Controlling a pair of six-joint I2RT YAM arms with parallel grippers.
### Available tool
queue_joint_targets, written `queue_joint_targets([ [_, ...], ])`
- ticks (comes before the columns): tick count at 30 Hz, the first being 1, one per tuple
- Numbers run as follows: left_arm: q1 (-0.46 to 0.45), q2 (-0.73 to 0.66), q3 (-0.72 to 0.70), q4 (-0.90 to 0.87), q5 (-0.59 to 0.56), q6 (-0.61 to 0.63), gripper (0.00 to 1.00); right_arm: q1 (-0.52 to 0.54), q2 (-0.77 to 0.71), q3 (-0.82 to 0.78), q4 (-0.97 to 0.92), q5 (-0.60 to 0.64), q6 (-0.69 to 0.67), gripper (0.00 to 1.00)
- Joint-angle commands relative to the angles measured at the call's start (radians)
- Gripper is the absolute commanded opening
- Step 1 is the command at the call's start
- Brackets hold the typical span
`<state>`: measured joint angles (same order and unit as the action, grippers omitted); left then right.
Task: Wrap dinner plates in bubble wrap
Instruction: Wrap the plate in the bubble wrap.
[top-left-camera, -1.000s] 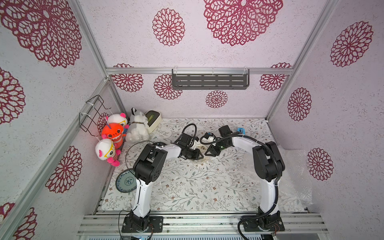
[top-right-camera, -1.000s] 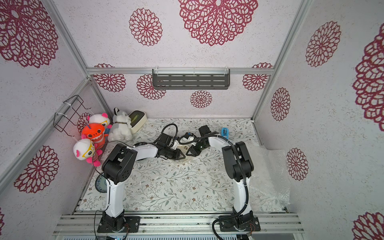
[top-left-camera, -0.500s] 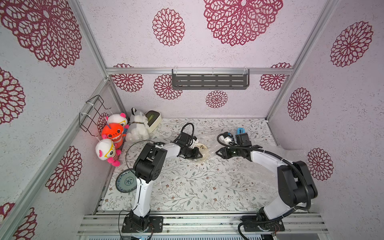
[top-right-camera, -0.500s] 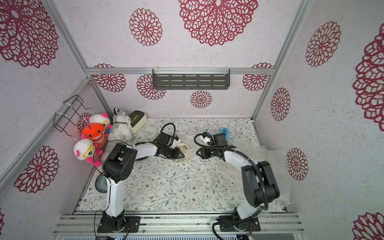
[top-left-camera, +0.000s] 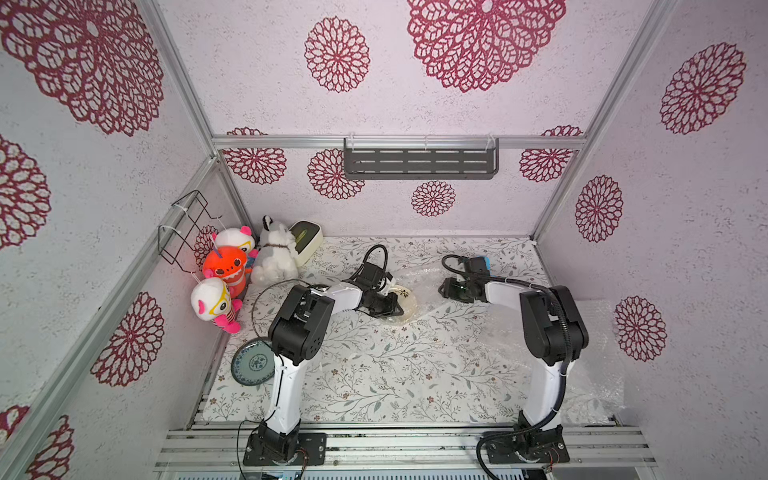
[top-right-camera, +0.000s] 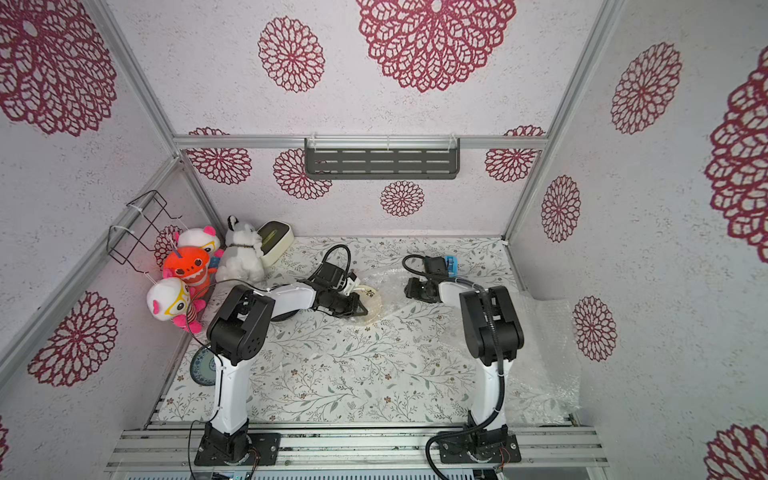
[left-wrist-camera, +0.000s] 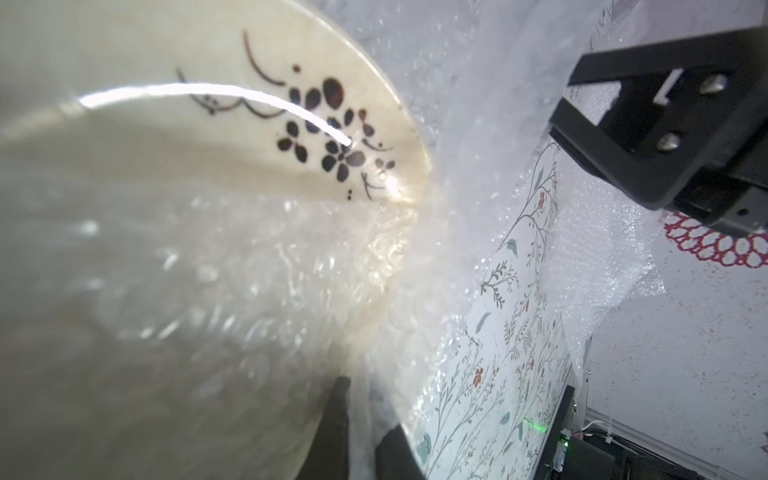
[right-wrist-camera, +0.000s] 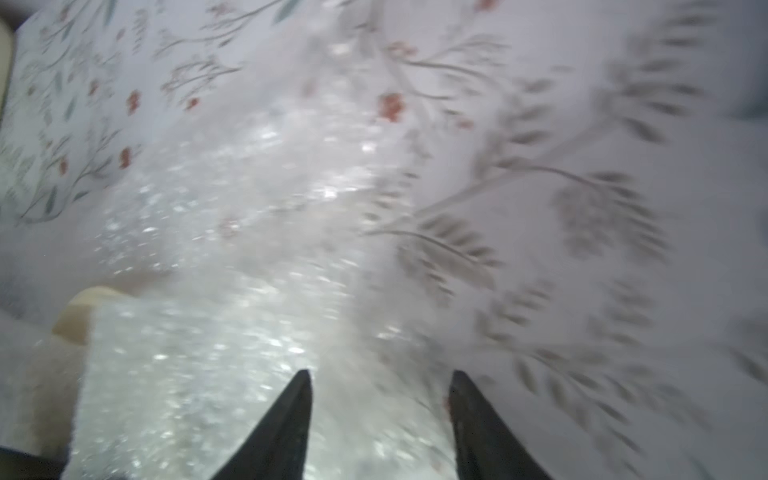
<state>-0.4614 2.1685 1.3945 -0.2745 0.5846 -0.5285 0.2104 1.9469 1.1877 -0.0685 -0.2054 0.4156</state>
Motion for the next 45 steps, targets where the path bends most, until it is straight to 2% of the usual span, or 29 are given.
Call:
queue_joint_targets([
  [1, 0.018, 0.062, 0.007, -0.075, -0.051, -0.027, 0.11, -0.055, -0.144, -0.094, -0.074, -0.009, 0.029, 0.65],
  [3, 0.018, 0.066, 0.014, -0.084, -0.054, -0.031, 0.10, -0.065, -0.185, -0.167, 0.001, -0.171, 0.036, 0.67],
  [6, 0.018, 0.068, 0.026, -0.108, -0.065, -0.030, 0.08, -0.053, -0.155, -0.213, 0.136, -0.348, 0.107, 0.68],
  [12, 0.018, 0.070, 0.035, -0.130, -0.072, -0.034, 0.06, -0.023, 0.010, -0.157, 0.313, -0.388, 0.223, 0.66],
  [13, 0.020, 0.072, 0.038, -0.134, -0.072, -0.039, 0.05, -0.020, 0.029, -0.149, 0.342, -0.379, 0.235, 0.62],
  [14, 0.020, 0.075, 0.040, -0.137, -0.075, -0.043, 0.04, -0.017, 0.038, -0.154, 0.393, -0.374, 0.240, 0.54],
  [18, 0.028, 0.078, 0.044, -0.144, -0.081, -0.069, 0.00, -0.013, -0.018, -0.171, 0.564, -0.424, 0.236, 0.15],
  [21, 0.034, 0.079, 0.045, -0.149, -0.085, -0.088, 0.00, 0.024, -0.083, -0.141, 0.525, -0.432, 0.144, 0.00],
  [30, 0.045, 0.107, 0.057, -0.155, -0.089, -0.084, 0.00, 0.272, -0.124, -0.145, 0.420, -0.431, -0.248, 0.00],
  [32, 0.051, 0.108, 0.059, -0.151, -0.084, -0.086, 0.00, 0.310, -0.097, -0.136, 0.379, -0.428, -0.280, 0.00],
  [35, 0.056, 0.105, 0.074, -0.153, -0.068, -0.091, 0.00, 0.336, -0.031, -0.148, 0.380, -0.378, -0.215, 0.00],
  [38, 0.067, 0.077, 0.088, -0.157, -0.035, -0.104, 0.07, 0.331, 0.023, -0.172, 0.381, -0.191, -0.055, 0.00],
  [41, 0.075, 0.027, 0.099, -0.159, -0.020, -0.113, 0.22, 0.320, 0.056, -0.170, 0.344, -0.130, 0.041, 0.00],
  [45, 0.087, -0.011, 0.130, -0.203, -0.015, -0.107, 0.25, 0.319, 0.079, -0.145, 0.264, -0.100, 0.060, 0.00],
])
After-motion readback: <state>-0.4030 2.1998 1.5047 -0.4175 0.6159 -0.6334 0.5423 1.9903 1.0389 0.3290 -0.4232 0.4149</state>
